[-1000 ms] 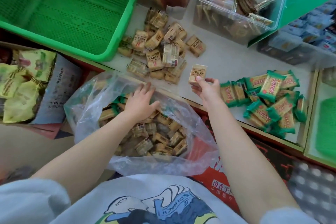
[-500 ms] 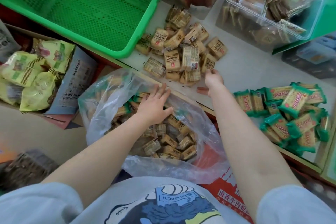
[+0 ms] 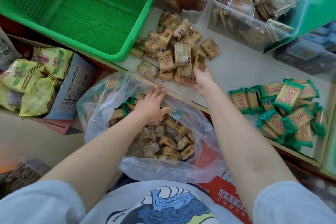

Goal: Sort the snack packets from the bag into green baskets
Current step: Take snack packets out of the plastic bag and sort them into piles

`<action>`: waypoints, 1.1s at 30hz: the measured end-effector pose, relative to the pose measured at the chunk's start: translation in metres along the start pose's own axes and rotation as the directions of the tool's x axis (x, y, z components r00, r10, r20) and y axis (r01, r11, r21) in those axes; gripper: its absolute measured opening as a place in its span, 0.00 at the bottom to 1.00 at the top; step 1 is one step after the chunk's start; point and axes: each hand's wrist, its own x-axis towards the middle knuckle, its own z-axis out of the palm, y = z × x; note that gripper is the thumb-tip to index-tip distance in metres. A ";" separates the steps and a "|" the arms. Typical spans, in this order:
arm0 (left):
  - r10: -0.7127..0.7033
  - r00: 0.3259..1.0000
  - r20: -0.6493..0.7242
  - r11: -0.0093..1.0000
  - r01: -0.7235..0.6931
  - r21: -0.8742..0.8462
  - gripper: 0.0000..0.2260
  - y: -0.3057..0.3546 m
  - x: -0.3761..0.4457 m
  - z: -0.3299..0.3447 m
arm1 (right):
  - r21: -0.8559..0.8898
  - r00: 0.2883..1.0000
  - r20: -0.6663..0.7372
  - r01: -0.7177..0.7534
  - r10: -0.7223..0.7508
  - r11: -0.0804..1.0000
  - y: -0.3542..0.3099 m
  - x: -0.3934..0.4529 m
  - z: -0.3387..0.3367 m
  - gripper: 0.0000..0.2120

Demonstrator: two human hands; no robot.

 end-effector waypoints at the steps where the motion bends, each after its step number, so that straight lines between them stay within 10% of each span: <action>1: 0.001 1.000 -0.001 1.000 -0.001 0.004 0.34 0.000 0.000 -0.001 | -0.016 1.000 -0.022 -0.001 0.000 1.000 0.005 -0.005 -0.004 0.21; 10: 0.067 0.923 -0.378 0.972 -0.146 -0.186 0.18 -0.015 -0.073 0.049 | -0.235 0.978 -0.081 0.168 -0.192 0.957 0.068 -0.133 -0.003 0.08; 16: -0.111 0.993 -0.036 0.959 0.098 -0.267 0.11 -0.061 -0.131 0.133 | -0.562 0.997 0.056 -0.011 0.051 0.827 0.182 -0.138 0.021 0.05; 27: -0.131 0.991 -0.026 0.907 0.109 -0.407 0.10 -0.064 -0.133 0.164 | -0.912 0.998 0.060 0.053 0.004 0.406 0.245 -0.075 0.038 0.11; 33: -0.166 0.986 -0.021 0.837 0.130 -0.532 0.11 -0.056 -0.140 0.144 | -0.678 0.991 0.054 0.128 -0.125 0.724 0.210 -0.119 0.015 0.11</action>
